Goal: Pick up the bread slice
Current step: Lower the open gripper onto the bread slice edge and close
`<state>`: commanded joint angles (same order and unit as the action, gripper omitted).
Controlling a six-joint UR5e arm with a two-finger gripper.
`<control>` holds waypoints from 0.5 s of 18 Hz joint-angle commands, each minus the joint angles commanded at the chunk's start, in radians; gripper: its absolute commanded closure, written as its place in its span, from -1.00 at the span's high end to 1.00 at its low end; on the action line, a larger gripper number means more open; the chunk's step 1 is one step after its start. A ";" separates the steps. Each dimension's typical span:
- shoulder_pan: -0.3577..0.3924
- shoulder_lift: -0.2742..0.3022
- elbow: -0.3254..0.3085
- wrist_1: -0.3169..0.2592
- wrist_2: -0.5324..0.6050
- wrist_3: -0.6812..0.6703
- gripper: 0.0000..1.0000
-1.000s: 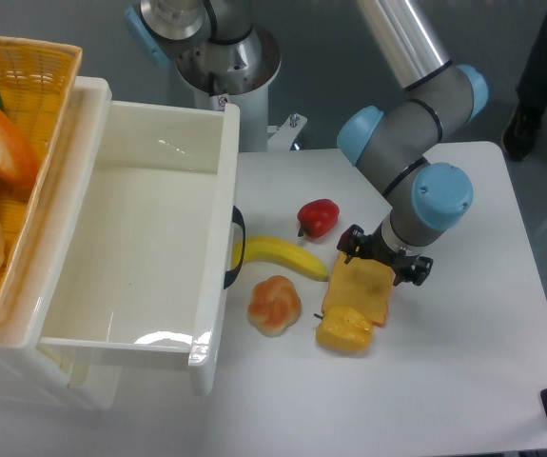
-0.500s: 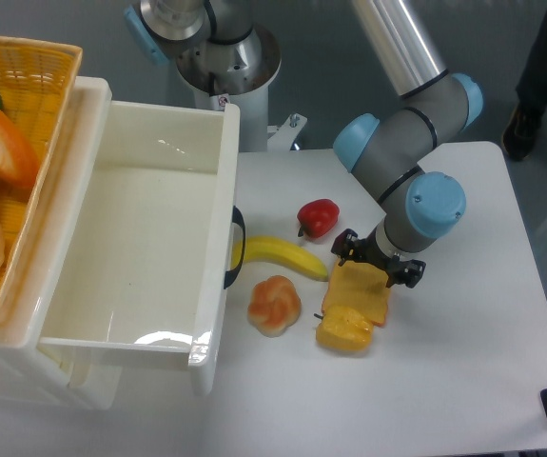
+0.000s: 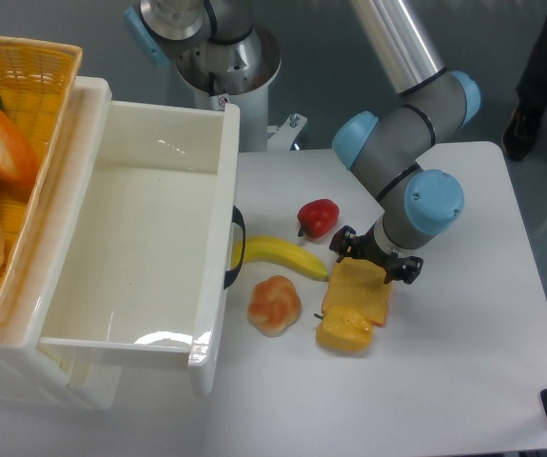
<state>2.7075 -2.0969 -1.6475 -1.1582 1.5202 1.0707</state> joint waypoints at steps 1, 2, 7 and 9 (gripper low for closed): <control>0.000 -0.002 0.000 0.000 -0.002 0.000 1.00; 0.000 -0.003 0.000 0.000 -0.002 0.000 1.00; 0.000 -0.006 -0.002 0.000 -0.002 0.000 1.00; 0.000 -0.008 -0.003 0.000 -0.002 0.000 1.00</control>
<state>2.7075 -2.1046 -1.6505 -1.1582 1.5186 1.0707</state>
